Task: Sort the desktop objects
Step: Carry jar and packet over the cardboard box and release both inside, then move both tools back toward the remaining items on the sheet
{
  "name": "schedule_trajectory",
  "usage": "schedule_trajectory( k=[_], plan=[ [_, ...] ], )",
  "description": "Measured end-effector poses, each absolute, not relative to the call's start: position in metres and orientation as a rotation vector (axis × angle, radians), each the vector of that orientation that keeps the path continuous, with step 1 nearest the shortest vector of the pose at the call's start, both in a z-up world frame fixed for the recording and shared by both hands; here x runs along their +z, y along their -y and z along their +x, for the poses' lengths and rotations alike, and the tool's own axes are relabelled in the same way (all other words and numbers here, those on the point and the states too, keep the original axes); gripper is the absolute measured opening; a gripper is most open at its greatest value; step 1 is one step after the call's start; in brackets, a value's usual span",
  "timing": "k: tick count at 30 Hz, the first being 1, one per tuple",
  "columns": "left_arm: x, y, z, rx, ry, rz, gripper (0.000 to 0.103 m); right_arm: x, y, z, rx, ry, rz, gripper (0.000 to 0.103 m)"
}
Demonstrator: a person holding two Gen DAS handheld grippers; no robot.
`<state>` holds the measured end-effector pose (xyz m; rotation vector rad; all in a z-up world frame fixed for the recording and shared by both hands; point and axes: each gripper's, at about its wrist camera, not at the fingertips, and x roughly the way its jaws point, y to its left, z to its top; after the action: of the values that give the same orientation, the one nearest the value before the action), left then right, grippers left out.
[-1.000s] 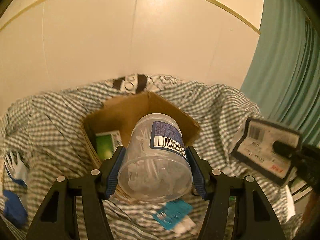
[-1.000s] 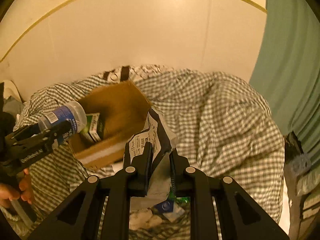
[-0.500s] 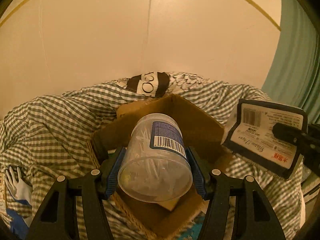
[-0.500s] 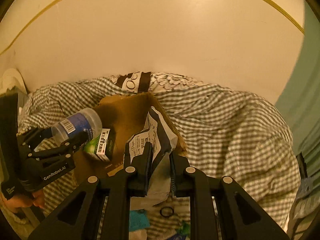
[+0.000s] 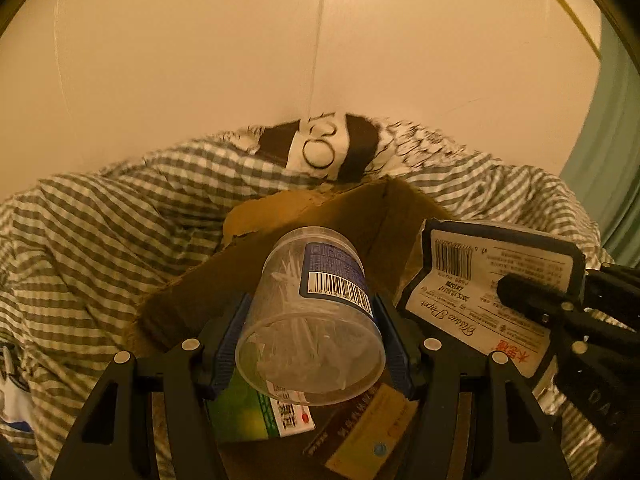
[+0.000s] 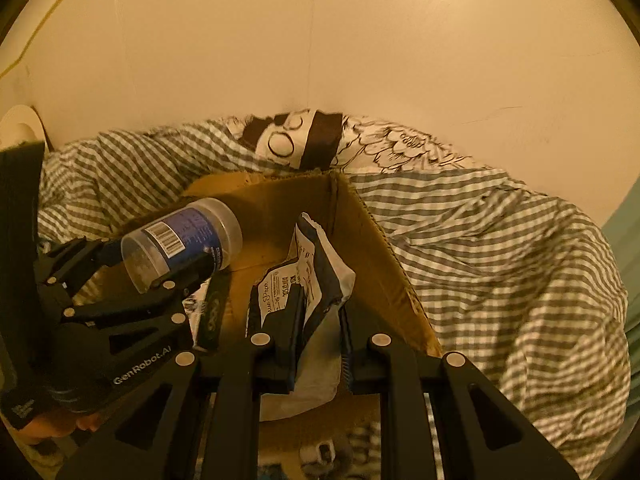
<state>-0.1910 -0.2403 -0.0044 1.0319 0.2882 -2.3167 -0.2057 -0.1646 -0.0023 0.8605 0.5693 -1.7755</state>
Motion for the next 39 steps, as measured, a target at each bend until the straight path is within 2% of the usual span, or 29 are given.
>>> schedule_trajectory(
  k=[5,9,11,13,14,15,27,29,30,32,36,39],
  plan=[
    [-0.012,0.252,-0.203,-2.324,-0.341,1.089,0.063,-0.027,0.183,-0.219,-1.766,-0.582,0.9,0.016],
    [-0.009,0.253,-0.204,-2.315,-0.291,1.081,0.063,-0.032,0.186,-0.223,-1.755,-0.562,0.916,0.02],
    [-0.008,0.257,-0.2,-2.301,-0.322,1.064,0.064,-0.028,0.182,-0.221,-1.754,-0.548,0.906,0.035],
    [-0.006,0.258,-0.198,-2.291,-0.329,1.056,0.069,-0.022,0.177,-0.218,-1.778,-0.562,0.889,0.047],
    [-0.005,0.258,-0.196,-2.279,-0.33,1.058,0.077,-0.018,0.173,-0.217,-1.79,-0.567,0.88,0.053],
    [-0.002,0.256,-0.194,-2.271,-0.334,1.058,0.082,-0.014,0.167,-0.216,-1.799,-0.568,0.875,0.053],
    [0.038,0.182,-0.139,-2.292,-0.285,1.062,0.083,0.054,0.064,-0.199,-1.858,-0.511,0.843,0.056],
    [0.046,0.162,-0.129,-2.311,-0.264,1.052,0.093,0.061,0.037,-0.195,-1.869,-0.496,0.842,0.057],
    [0.05,0.152,-0.123,-2.325,-0.258,1.035,0.096,0.064,0.023,-0.193,-1.876,-0.486,0.846,0.058],
    [0.053,0.132,-0.112,-2.358,-0.26,1.003,0.097,0.067,-0.002,-0.192,-1.894,-0.466,0.859,0.067],
    [0.044,0.094,-0.102,-2.389,-0.26,1.055,0.099,0.057,-0.049,-0.19,-1.906,-0.459,0.902,0.069],
    [0.023,0.072,-0.095,-2.399,-0.266,1.098,0.099,0.037,-0.073,-0.189,-1.917,-0.462,0.941,0.076]
  ],
)
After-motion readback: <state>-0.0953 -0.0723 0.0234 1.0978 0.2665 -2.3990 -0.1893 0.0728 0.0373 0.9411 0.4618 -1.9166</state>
